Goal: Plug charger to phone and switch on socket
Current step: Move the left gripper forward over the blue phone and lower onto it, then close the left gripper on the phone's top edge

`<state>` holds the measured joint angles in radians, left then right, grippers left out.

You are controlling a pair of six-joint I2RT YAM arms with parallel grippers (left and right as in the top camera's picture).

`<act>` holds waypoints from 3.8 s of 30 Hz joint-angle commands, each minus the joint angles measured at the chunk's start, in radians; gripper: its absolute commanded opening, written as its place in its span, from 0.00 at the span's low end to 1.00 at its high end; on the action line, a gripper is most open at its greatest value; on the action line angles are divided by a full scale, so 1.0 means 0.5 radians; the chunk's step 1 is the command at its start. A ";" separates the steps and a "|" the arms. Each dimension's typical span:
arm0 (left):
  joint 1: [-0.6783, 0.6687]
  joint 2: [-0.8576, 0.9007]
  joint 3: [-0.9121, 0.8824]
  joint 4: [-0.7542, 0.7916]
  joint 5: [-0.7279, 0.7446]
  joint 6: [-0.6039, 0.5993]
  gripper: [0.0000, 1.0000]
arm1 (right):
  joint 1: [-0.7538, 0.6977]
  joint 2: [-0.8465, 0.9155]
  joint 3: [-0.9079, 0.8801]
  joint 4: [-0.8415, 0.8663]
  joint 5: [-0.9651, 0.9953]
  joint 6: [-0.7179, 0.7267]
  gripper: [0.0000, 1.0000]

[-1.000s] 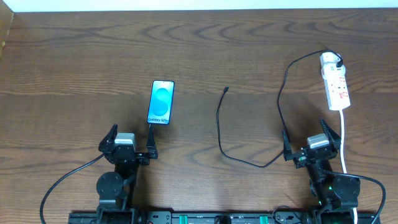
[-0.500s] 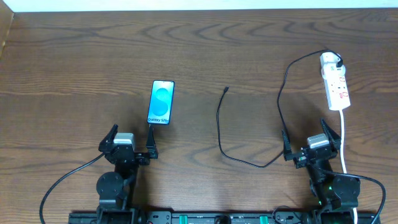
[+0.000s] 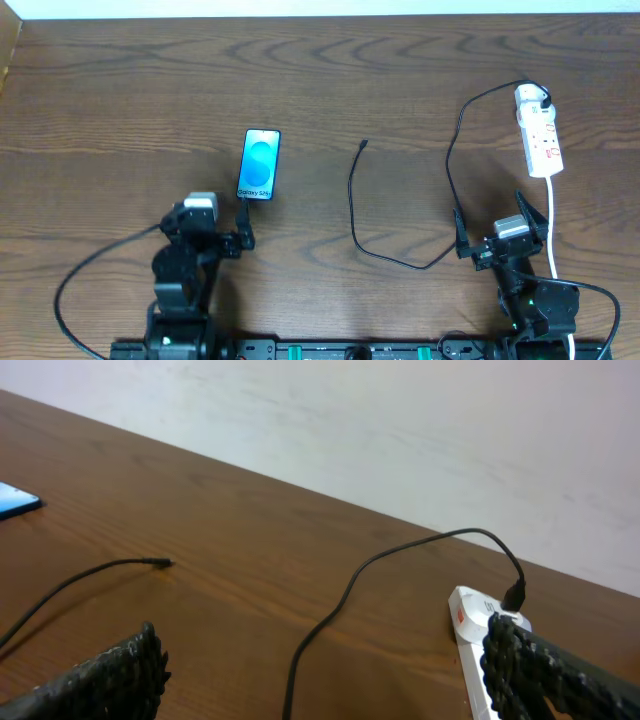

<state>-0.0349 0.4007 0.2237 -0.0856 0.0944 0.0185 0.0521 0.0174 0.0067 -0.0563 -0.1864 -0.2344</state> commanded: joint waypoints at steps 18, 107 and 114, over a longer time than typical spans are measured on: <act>-0.008 1.263 1.382 -0.687 0.285 -0.031 0.98 | 0.015 -0.010 -0.002 -0.008 -0.007 0.027 0.99; -0.166 3.396 2.373 -1.379 0.025 -0.076 0.98 | 0.015 -0.010 -0.002 -0.008 -0.007 0.027 0.99; -0.173 3.396 2.240 -1.239 0.026 -0.076 0.98 | 0.015 -0.010 -0.002 -0.008 -0.007 0.027 0.99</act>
<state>-0.1188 2.0651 1.4021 -0.7261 0.0929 -0.0257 0.0521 0.0174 0.0067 -0.0559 -0.1864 -0.2344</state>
